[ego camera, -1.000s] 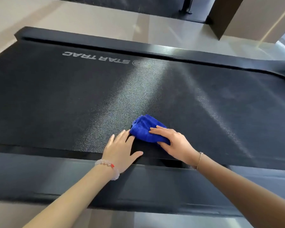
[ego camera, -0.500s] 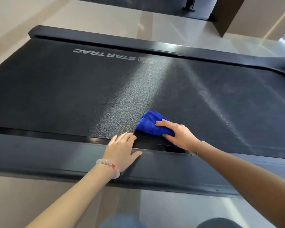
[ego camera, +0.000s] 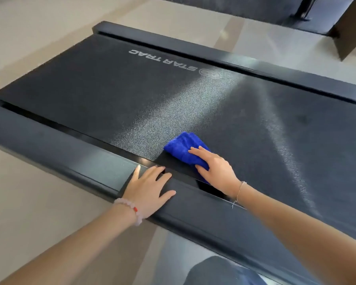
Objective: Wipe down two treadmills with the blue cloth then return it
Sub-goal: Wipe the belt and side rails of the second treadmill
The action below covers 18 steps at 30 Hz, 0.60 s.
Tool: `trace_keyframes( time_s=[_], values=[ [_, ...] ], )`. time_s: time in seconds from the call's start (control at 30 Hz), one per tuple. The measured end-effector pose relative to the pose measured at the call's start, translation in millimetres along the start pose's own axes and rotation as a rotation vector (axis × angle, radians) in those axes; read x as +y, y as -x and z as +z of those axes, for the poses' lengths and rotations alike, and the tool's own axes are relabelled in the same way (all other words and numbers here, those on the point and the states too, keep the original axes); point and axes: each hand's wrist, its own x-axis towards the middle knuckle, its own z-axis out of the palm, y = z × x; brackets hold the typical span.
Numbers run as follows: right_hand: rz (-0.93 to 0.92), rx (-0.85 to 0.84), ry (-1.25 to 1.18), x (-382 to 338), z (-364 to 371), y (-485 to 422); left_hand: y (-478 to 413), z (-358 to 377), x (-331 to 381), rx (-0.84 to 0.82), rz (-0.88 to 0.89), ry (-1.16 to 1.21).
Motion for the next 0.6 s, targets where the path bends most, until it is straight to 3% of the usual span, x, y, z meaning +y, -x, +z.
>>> trace_keyframes(
  time_s=[0.3, 0.6],
  values=[
    [-0.096, -0.098, 0.017, 7, -10, 8, 5, -13, 25, -0.274, -0.237, -0.020],
    [-0.191, -0.138, 0.033, 31, -28, 33, 5, -14, 38, -0.295, -0.374, -0.016]
  ],
)
